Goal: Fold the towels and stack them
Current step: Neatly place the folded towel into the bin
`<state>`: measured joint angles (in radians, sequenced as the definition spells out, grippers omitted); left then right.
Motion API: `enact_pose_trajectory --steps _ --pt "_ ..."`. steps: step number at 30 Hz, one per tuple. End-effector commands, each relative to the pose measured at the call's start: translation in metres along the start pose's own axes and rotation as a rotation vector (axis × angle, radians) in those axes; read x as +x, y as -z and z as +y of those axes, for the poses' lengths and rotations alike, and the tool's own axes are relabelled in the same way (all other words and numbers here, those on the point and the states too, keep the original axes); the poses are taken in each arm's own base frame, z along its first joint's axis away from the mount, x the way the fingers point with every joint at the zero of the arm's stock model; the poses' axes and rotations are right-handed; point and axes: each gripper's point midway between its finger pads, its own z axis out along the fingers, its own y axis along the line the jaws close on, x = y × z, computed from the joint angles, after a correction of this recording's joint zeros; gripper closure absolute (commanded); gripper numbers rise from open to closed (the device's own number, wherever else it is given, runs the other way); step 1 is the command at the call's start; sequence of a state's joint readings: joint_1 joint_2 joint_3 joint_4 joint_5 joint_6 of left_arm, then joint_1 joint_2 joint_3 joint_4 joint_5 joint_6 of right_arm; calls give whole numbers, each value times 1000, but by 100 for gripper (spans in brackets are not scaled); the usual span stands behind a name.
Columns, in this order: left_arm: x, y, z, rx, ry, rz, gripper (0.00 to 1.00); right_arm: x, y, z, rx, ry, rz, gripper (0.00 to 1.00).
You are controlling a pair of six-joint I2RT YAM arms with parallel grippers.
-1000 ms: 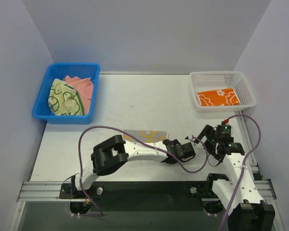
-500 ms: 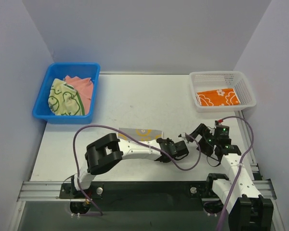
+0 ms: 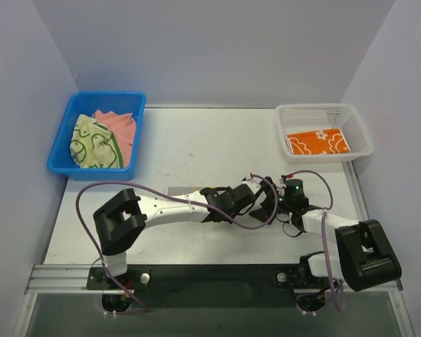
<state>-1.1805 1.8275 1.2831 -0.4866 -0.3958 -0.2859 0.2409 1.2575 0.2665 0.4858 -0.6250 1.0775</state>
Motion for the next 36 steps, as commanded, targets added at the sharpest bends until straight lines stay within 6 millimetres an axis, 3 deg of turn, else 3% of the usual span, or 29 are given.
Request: enact_pose_trajectory --steps 1,3,8,11,15,21,30,33,34,36 --pt "-21 13 -4 56 61 -80 100 -1 -15 0 -10 -67 -35 0" --pt "-22 15 -1 56 66 -83 100 0 -25 -4 5 -85 -28 0" --pt "-21 16 -2 65 71 -85 100 4 -51 8 -8 -143 9 0" --pt "-21 16 -2 63 72 -84 100 18 -65 4 33 -160 54 0" --pt "-28 17 -2 64 79 -98 100 37 -72 -10 133 -144 83 1" --pt "-39 22 -1 65 96 -122 100 39 -81 -9 146 -127 94 7" --pt "-50 20 -5 67 131 -136 100 48 -91 -4 159 -53 138 31" --pt "-51 20 -6 71 139 -135 100 43 -91 -5 161 -16 119 54" --pt "-51 21 -6 70 143 -137 100 42 -91 -7 164 6 119 67" --pt "-50 24 -5 74 160 -138 87 37 -90 -7 176 24 114 83"
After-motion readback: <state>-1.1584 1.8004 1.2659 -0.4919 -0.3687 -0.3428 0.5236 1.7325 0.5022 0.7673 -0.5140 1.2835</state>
